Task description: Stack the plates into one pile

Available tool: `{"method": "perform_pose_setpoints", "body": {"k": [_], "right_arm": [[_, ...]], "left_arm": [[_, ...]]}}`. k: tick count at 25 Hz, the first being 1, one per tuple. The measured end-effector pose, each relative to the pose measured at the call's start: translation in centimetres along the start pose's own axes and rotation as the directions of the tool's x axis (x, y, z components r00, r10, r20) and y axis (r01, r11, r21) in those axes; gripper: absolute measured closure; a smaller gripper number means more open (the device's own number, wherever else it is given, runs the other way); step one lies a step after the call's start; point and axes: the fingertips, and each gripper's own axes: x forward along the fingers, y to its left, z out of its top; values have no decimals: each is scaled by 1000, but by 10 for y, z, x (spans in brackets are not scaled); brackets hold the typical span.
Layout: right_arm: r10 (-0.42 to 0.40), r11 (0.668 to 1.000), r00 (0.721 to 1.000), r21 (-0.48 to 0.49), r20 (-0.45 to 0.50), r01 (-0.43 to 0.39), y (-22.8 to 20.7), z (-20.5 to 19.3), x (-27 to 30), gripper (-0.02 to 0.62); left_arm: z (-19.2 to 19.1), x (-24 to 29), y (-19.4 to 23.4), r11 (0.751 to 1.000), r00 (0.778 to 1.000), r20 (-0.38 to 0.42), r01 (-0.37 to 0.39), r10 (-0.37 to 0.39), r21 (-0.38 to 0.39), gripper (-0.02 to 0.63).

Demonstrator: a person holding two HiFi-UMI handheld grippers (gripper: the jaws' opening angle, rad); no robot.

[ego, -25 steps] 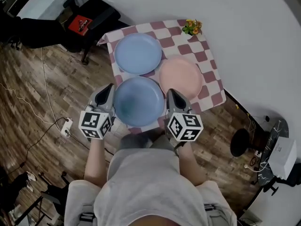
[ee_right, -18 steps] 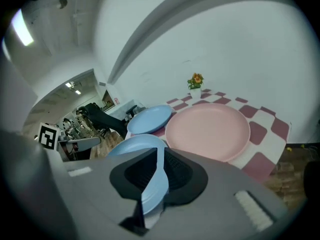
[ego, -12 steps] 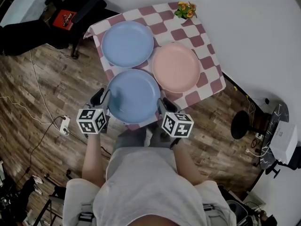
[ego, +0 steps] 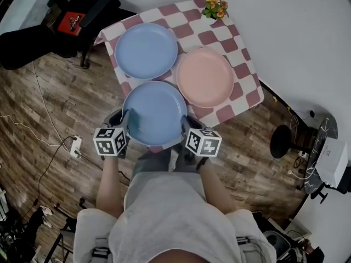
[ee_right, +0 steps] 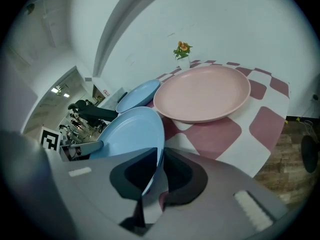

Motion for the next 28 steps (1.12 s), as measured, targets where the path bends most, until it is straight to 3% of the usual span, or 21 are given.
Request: {"method": "perform_pose_setpoints", "body": {"k": [1,14,22,28], "right_arm": [[-5,1000,1000,-3,3,5,0,1,-1,552],[71,994,977,-94,199,-53,40,75,-40,560],[64,992,961,-120,269,-32,36,106,-63,563],[30,993,949,-121,315,9,2,136,-81,569]], "left_arm": [[1,-1,1,1000,1000,3,-8,8,-1,555],[71,-43,-9,1000,977,212,1,-3,10,560],[103,-48,-34,998,963,262,46,-58,53,552],[123,-29,-72,995,958,272,82,-96,63,551]]}}
